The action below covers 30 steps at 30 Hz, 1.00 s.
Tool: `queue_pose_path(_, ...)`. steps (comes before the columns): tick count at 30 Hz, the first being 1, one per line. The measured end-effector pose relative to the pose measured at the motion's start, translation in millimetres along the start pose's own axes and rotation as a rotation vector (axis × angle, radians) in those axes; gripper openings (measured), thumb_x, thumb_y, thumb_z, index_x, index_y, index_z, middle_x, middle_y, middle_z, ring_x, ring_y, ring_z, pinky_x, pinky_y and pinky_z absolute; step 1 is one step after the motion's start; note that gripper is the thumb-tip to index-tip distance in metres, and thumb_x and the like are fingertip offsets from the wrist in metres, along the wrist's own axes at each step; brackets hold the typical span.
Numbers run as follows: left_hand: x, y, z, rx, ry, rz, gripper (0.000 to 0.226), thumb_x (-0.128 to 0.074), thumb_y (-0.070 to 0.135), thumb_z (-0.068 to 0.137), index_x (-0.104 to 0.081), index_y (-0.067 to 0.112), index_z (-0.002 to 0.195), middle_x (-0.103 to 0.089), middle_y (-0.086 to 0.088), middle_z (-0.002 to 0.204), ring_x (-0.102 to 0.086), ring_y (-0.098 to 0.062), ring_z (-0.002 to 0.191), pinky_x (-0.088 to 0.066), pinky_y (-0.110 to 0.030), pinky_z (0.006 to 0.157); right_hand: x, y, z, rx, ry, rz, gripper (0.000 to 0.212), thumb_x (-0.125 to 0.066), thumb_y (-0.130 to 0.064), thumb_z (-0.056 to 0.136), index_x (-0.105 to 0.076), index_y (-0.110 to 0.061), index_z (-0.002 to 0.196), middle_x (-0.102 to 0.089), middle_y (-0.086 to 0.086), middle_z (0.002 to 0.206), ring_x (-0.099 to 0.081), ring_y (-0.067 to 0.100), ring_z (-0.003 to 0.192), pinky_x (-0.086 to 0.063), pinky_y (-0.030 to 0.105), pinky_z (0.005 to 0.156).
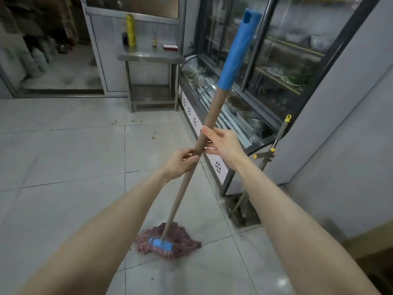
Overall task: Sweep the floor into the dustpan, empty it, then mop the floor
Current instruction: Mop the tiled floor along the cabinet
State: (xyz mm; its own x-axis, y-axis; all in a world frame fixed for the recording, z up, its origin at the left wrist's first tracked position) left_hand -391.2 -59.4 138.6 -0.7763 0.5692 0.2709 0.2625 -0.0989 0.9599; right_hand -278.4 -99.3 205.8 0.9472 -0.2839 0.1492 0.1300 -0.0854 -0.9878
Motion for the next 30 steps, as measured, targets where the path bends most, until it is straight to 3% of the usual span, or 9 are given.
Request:
queue_pose_path(5,-4,-59,-4,0.147,-0.039,0.198,0.011,-0.050,0.014,0.097,-0.057,0.007,0.097,-0.050,-0.001,0.072,-0.048,-0.020,0.078,-0.041,-0.024,0.062,-13,25,-6,-0.078,-0.060,-0.055,0.032,-0.058,-0.034,0.093,-0.066,-0.008,0.108,-0.069,0.006,0.098,-0.069,0.023,0.095,-0.054,0.040,0.091)
queue_pose_path(7,-9,-87,-12,0.215,-0.083,0.328,0.019,-0.050,0.018,0.097,-0.061,0.003,0.102,-0.057,-0.005,0.084,-0.051,-0.022,0.082,-0.041,-0.028,0.066,-11,19,-7,-0.018,-0.071,-0.082,0.025,-0.061,-0.031,0.092,-0.065,-0.012,0.107,-0.070,0.000,0.096,-0.069,0.017,0.089,-0.055,0.040,0.089)
queue_pose_path(10,-15,-105,-23,0.275,-0.055,0.308,0.028,-0.051,0.023,0.097,-0.061,0.004,0.116,-0.062,-0.011,0.106,-0.057,-0.026,0.097,-0.049,-0.034,0.083,-5,9,-11,0.049,-0.075,-0.104,0.019,-0.064,-0.026,0.090,-0.066,-0.013,0.103,-0.070,0.000,0.092,-0.069,0.015,0.082,-0.057,0.038,0.084)
queue_pose_path(12,-19,-94,-27,0.251,-0.025,0.262,0.026,-0.053,0.025,0.096,-0.061,0.008,0.116,-0.062,-0.008,0.103,-0.056,-0.023,0.096,-0.048,-0.034,0.086,2,7,-14,0.061,-0.056,-0.043,0.017,-0.065,-0.026,0.089,-0.066,-0.013,0.101,-0.071,0.003,0.094,-0.070,0.019,0.084,-0.058,0.041,0.082)
queue_pose_path(17,-30,-43,-37,0.120,0.024,0.007,0.009,-0.058,0.020,0.094,-0.060,0.014,0.101,-0.056,-0.005,0.087,-0.051,-0.019,0.083,-0.046,-0.034,0.076,16,-4,-33,0.103,-0.040,0.008,0.016,-0.063,-0.029,0.091,-0.065,-0.015,0.098,-0.071,0.007,0.100,-0.070,0.022,0.090,-0.059,0.037,0.078)
queue_pose_path(21,-40,-16,-56,0.072,0.057,-0.013,0.007,-0.061,0.019,0.093,-0.059,0.013,0.092,-0.054,-0.004,0.080,-0.050,-0.019,0.077,-0.046,-0.034,0.071,25,-18,-62,0.145,-0.061,0.014,0.015,-0.063,-0.028,0.091,-0.065,-0.016,0.101,-0.071,0.002,0.096,-0.070,0.015,0.087,-0.060,0.035,0.077)
queue_pose_path(24,-53,-11,-81,0.089,0.085,0.030,0.010,-0.061,0.018,0.093,-0.060,0.010,0.097,-0.057,-0.009,0.089,-0.052,-0.020,0.080,-0.046,-0.032,0.072,37,-34,-90,0.197,-0.070,0.044,0.004,-0.064,-0.025,0.090,-0.066,-0.022,0.092,-0.072,-0.005,0.087,-0.071,0.012,0.082,-0.060,0.034,0.074)
queue_pose_path(27,-71,-9,-110,0.140,0.127,0.054,0.017,-0.062,0.018,0.092,-0.062,0.010,0.107,-0.060,-0.007,0.093,-0.055,-0.020,0.084,-0.050,-0.036,0.082,51,-46,-124,0.238,-0.110,0.003,0.007,-0.066,-0.025,0.089,-0.067,-0.021,0.094,-0.072,-0.001,0.091,-0.071,0.016,0.088,-0.060,0.036,0.075)
queue_pose_path(30,-90,-7,-142,0.199,0.167,-0.011,0.027,-0.058,0.006,0.090,-0.059,0.011,0.116,-0.060,-0.008,0.096,-0.055,-0.022,0.087,-0.053,-0.032,0.077,64,-50,-160,0.257,-0.139,-0.022,0.011,-0.067,-0.027,0.088,-0.067,-0.021,0.097,-0.072,0.002,0.094,-0.071,0.020,0.089,-0.060,0.037,0.073)
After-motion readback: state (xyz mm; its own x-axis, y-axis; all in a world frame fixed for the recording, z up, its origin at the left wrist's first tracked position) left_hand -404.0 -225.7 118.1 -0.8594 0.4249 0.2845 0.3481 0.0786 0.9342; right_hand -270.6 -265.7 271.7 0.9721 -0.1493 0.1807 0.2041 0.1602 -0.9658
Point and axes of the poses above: each hand's wrist, its own z-axis towards the middle knuckle, its own x-axis out of the back of the hand, y = z × x, the point moved 7 cm from there along z, towards the middle knuckle
